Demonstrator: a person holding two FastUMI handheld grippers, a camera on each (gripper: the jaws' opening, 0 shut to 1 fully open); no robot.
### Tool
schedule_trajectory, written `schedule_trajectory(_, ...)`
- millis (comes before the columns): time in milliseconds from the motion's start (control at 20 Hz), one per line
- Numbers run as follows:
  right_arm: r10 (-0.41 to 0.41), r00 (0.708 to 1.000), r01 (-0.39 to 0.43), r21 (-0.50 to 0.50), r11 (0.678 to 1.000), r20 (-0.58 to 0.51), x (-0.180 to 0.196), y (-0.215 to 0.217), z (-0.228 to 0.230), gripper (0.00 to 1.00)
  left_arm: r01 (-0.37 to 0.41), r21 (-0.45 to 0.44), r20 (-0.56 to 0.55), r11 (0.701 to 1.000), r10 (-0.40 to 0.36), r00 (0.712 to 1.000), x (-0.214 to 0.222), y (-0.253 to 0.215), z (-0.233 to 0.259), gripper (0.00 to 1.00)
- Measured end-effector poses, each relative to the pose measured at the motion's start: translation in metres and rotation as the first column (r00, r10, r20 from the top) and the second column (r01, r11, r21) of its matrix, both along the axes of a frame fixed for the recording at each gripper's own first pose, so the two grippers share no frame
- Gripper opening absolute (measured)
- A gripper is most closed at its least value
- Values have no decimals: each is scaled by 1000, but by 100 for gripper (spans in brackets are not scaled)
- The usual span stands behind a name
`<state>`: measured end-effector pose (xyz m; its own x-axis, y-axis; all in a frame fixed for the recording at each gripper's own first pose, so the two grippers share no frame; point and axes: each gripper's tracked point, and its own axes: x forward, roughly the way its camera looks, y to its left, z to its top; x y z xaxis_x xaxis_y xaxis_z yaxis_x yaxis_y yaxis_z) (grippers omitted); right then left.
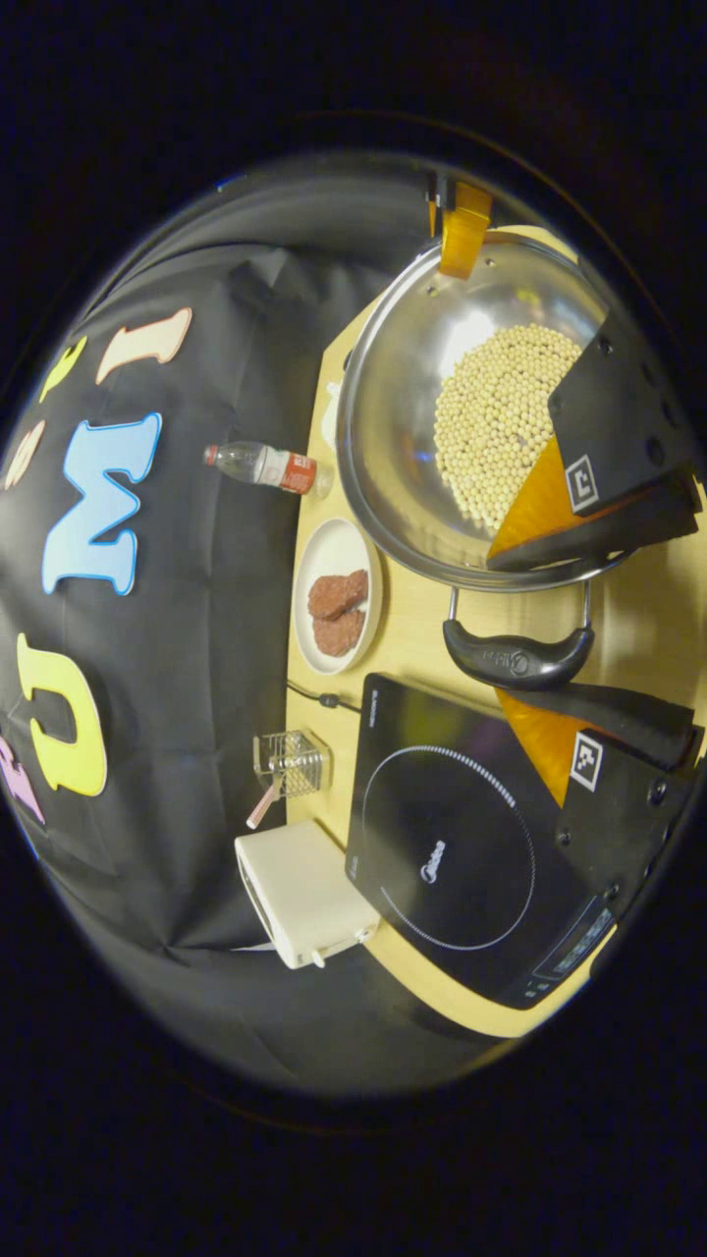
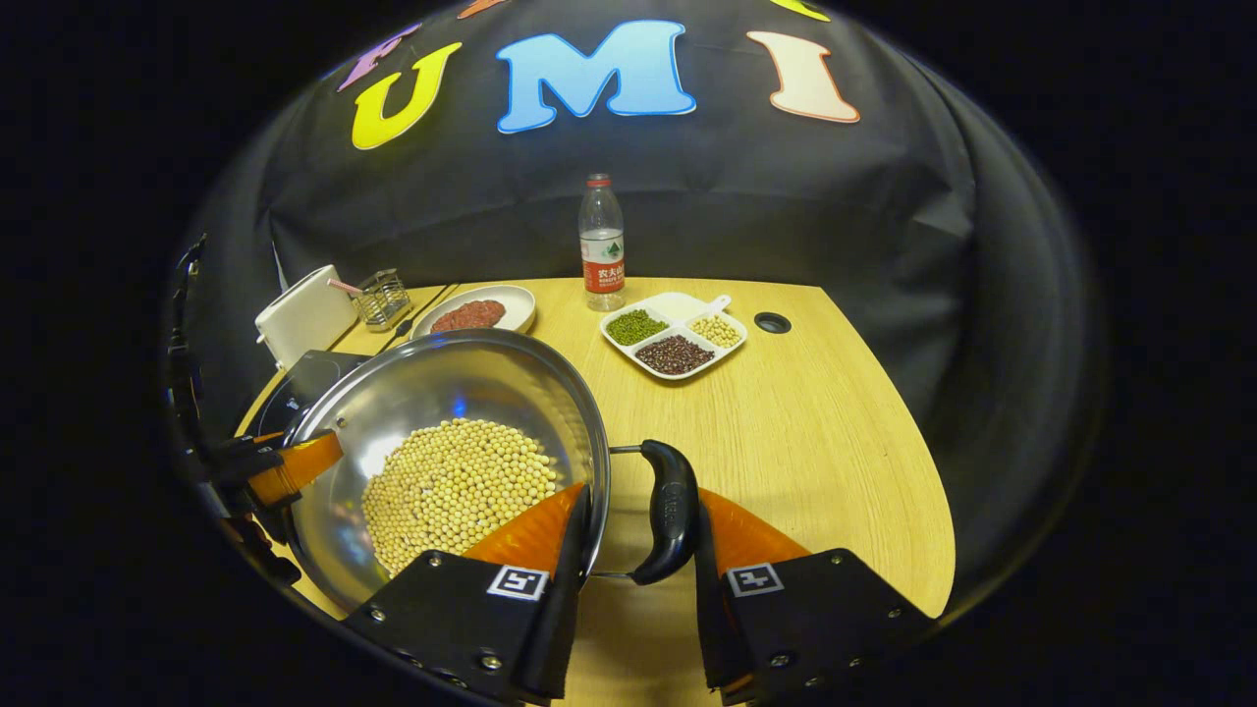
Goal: First push the handle of the pot to place it horizontally, then grasp the pot with both hands and set it on the induction cooktop.
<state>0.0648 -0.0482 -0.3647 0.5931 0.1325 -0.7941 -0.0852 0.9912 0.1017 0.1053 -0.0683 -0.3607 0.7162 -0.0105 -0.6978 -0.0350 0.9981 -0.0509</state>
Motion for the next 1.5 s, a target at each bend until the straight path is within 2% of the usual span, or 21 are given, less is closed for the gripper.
schedule_trajectory(50, -10, 1000, 10, 1, 1000, 4, -2, 8, 5, 52, 7, 1, 3, 1000, -7, 1000, 1, 9, 5, 71)
schedule_trajectory(100, -21, 1000, 21, 4, 1000, 9, -3, 17, 10, 51, 15, 1, 10, 1000, -15, 1000, 2, 19, 10, 67)
schedule_trajectory(650, -98, 995, 97, 49, 994, 21, -10, 124, 39, 51, 62, 19, 52, 998, -63, 997, 19, 134, 41, 67)
schedule_trajectory(700, -103, 995, 101, 53, 993, 19, -9, 133, 39, 51, 65, 20, 52, 998, -66, 996, 23, 142, 39, 70)
schedule_trajectory(750, -109, 994, 108, 58, 992, 17, -9, 142, 39, 51, 68, 21, 48, 997, -69, 996, 24, 151, 38, 66)
schedule_trajectory(1150, -162, 987, 162, 86, 983, -9, -7, 217, 27, 51, 98, 37, 37, 994, -100, 994, 42, 229, 23, 67)
schedule_trajectory(1200, -166, 986, 166, 90, 982, -13, -7, 226, 26, 51, 100, 39, 36, 994, -101, 994, 44, 238, 22, 63)
schedule_trajectory(1250, -165, 986, 165, 89, 982, -18, -8, 236, 23, 51, 98, 40, 36, 994, -99, 994, 46, 246, 19, 67)
schedule_trajectory(1350, -164, 986, 164, 91, 982, -12, -4, 253, 25, 51, 91, 41, 27, 995, -93, 995, 49, 264, 13, 67)
schedule_trajectory(1400, -162, 987, 162, 94, 982, -11, -1, 260, 17, 51, 87, 40, 24, 995, -88, 996, 50, 272, 10, 63)
schedule_trajectory(1500, -152, 988, 153, 96, 984, -12, 4, 279, 14, 51, 79, 44, 15, 996, -80, 997, 53, 290, 5, 67)
